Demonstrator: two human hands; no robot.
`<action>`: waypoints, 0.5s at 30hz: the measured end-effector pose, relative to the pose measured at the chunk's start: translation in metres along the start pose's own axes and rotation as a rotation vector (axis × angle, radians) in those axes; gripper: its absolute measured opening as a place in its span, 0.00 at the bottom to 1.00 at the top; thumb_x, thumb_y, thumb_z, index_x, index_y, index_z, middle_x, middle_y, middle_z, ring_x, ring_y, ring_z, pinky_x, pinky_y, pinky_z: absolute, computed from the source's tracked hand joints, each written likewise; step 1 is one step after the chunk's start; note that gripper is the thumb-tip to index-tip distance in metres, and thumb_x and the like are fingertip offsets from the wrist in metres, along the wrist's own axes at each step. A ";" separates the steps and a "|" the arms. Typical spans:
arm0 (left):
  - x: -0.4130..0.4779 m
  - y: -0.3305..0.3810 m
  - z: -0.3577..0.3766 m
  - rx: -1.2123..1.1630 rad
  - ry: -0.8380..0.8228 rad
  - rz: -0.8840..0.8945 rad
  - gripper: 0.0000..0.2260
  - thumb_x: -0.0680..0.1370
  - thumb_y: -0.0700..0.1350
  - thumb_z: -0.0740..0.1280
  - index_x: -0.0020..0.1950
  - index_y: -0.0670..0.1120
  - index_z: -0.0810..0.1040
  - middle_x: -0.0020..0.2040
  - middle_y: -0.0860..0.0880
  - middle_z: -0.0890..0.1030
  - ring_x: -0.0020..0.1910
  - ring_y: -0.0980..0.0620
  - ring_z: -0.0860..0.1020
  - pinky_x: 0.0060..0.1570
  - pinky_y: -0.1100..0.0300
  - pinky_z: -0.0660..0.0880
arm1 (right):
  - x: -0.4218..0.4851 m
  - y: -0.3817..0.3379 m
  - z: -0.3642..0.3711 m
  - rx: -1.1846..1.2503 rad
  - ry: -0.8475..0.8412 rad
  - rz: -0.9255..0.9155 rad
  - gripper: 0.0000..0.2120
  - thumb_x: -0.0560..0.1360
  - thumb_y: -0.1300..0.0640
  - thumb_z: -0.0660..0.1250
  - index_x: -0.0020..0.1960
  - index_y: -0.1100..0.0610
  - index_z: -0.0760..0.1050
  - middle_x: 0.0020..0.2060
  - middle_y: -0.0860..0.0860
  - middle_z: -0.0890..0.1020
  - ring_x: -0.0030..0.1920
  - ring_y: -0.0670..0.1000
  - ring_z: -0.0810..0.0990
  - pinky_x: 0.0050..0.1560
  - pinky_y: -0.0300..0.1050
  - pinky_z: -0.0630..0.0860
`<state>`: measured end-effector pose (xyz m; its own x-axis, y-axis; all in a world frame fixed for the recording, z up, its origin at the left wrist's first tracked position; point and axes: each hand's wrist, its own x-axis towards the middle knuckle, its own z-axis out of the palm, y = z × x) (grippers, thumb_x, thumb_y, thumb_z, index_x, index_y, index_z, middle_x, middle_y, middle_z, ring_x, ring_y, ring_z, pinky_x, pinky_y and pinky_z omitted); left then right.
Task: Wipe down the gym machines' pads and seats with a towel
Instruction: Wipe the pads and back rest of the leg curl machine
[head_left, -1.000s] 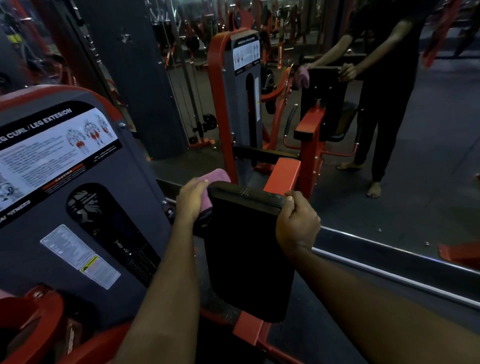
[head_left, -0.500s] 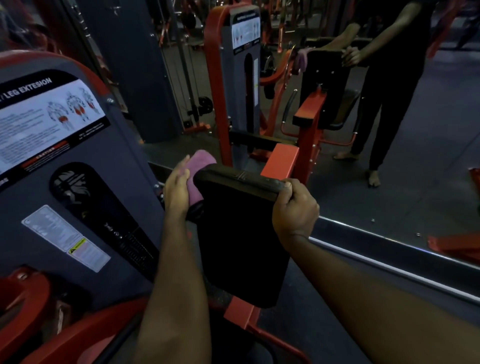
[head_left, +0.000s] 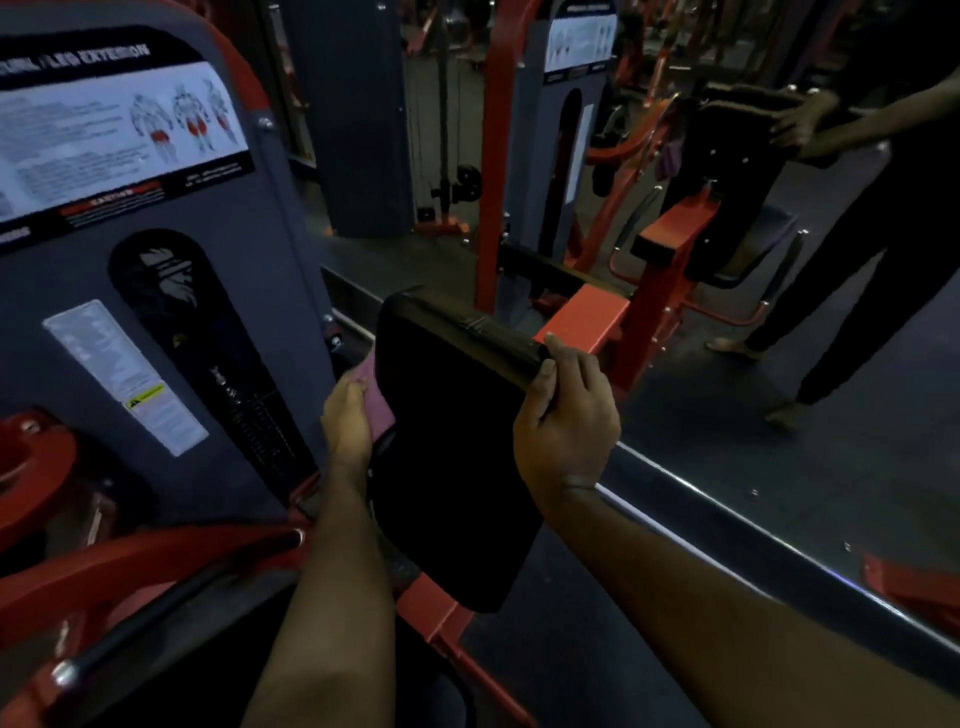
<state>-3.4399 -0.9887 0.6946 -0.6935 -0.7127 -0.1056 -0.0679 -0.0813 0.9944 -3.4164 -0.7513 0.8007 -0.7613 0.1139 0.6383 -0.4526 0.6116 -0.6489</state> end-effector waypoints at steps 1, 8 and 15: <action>-0.004 -0.010 -0.002 0.007 0.029 -0.034 0.15 0.82 0.41 0.58 0.62 0.46 0.82 0.55 0.48 0.81 0.54 0.49 0.77 0.51 0.59 0.71 | -0.001 0.002 -0.001 -0.001 -0.018 -0.013 0.19 0.83 0.52 0.55 0.65 0.57 0.79 0.53 0.52 0.82 0.48 0.54 0.79 0.43 0.54 0.77; -0.030 -0.059 -0.005 0.046 0.202 -0.221 0.12 0.79 0.48 0.60 0.52 0.49 0.83 0.58 0.43 0.82 0.56 0.42 0.78 0.61 0.48 0.74 | -0.001 0.016 -0.001 0.062 -0.064 -0.121 0.19 0.83 0.51 0.57 0.69 0.56 0.78 0.56 0.55 0.81 0.52 0.56 0.79 0.49 0.56 0.77; -0.030 -0.021 0.000 0.181 0.062 -0.029 0.19 0.78 0.67 0.58 0.60 0.61 0.81 0.62 0.57 0.80 0.59 0.55 0.77 0.62 0.56 0.71 | -0.001 0.025 -0.003 0.124 -0.131 -0.165 0.19 0.83 0.51 0.59 0.68 0.57 0.78 0.58 0.57 0.80 0.51 0.55 0.76 0.49 0.55 0.75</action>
<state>-3.4177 -0.9658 0.6768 -0.6440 -0.7541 -0.1291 -0.2189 0.0200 0.9755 -3.4251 -0.7338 0.7851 -0.7222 -0.0874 0.6862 -0.6236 0.5114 -0.5912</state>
